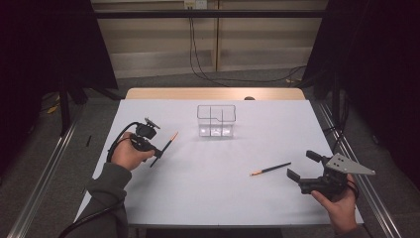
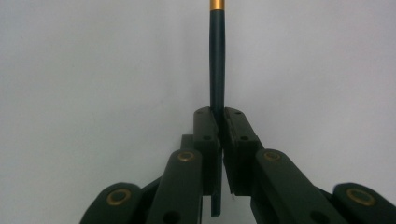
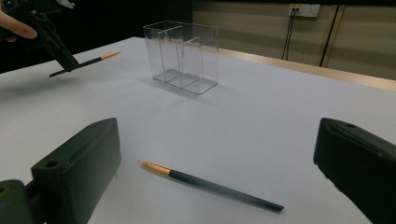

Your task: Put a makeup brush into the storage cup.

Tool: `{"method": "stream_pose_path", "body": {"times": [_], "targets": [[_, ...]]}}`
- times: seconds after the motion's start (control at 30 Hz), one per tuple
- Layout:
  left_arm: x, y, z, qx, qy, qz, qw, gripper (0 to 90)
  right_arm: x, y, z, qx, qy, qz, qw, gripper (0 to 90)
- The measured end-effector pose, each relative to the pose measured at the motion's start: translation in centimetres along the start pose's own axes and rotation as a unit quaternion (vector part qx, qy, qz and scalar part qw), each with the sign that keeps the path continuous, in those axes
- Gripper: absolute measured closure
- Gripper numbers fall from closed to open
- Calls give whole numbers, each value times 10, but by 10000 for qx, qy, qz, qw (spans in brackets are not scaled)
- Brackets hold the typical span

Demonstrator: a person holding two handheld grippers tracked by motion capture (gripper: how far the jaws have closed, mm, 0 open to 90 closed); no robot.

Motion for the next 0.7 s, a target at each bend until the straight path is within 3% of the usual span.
{"method": "stream_pose_path", "body": {"times": [0.1,0.13,0.17,0.33,0.43,0.6,0.7], "targets": [[-4,0,-1,-41,-5,-328,9995,847,1,0,0,1,13,-9,10000,1],[-4,-1,-2,-169,-16,-528,9985,847,1,0,0,0,23,-8,10000,1],[-6,-1,-2,-86,-18,-563,9984,846,1,0,0,19,14,-4,10000,1],[-11,-4,-5,-134,-1,-1038,9945,847,1,0,1,16,14,-4,10000,1],[-12,-7,-9,-213,18,-1435,9894,846,2,0,1,28,24,-8,10000,1],[-13,-10,-12,-71,-46,-1894,9819,847,1,-1,1,10,8,-1,10000,1],[-16,-13,-14,-132,-118,-2206,9752,847,1,0,1,11,13,2,10000,1]]}}
Point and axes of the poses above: each handheld gripper's, and its own axes: x roughly forward along the jaws, y roughly out of its underside, z roughly to its left, the point moved 5 cm from there along x, roughly forward along the jaws, and after that the axes turned 12 degrees about x, right-handed, at the moved point
